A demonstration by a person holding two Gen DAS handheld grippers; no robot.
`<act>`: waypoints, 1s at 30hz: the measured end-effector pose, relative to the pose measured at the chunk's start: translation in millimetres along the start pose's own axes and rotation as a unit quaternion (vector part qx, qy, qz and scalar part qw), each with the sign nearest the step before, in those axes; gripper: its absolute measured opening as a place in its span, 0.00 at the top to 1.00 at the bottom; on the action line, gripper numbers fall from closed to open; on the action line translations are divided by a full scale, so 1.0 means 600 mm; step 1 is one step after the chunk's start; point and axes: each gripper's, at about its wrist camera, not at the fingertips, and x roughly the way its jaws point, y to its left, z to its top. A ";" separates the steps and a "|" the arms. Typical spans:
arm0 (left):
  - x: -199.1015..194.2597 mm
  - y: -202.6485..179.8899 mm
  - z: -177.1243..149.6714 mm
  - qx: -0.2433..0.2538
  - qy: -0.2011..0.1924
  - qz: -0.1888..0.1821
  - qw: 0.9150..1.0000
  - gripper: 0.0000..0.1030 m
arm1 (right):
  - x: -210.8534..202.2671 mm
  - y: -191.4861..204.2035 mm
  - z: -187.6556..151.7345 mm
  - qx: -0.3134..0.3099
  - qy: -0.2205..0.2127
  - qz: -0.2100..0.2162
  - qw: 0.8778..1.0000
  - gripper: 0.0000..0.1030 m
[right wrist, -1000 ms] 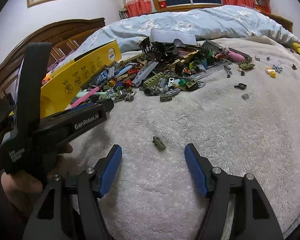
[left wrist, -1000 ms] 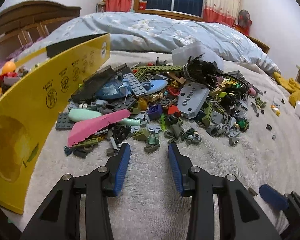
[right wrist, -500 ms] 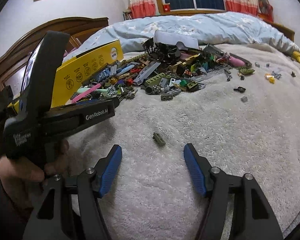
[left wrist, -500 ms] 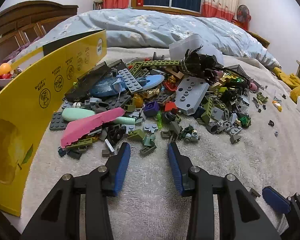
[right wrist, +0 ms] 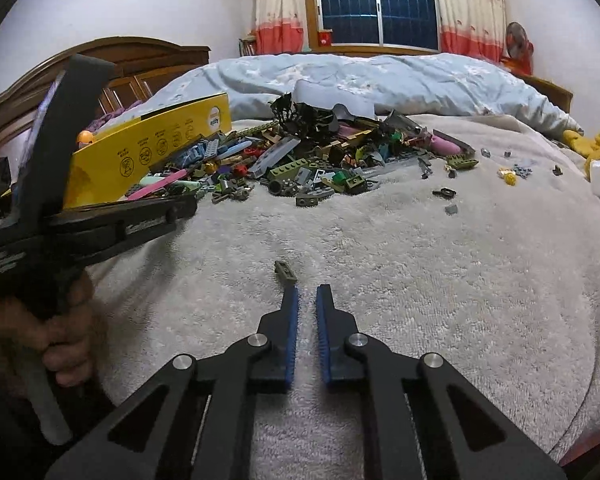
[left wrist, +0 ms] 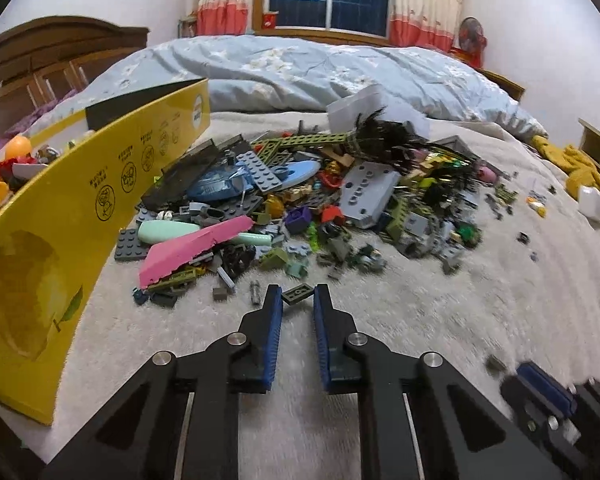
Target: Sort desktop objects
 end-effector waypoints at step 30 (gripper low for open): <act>-0.038 0.023 -0.060 -0.011 0.027 -0.022 0.999 0.83 | 0.033 0.072 0.005 -0.055 -0.041 -0.074 0.995 0.86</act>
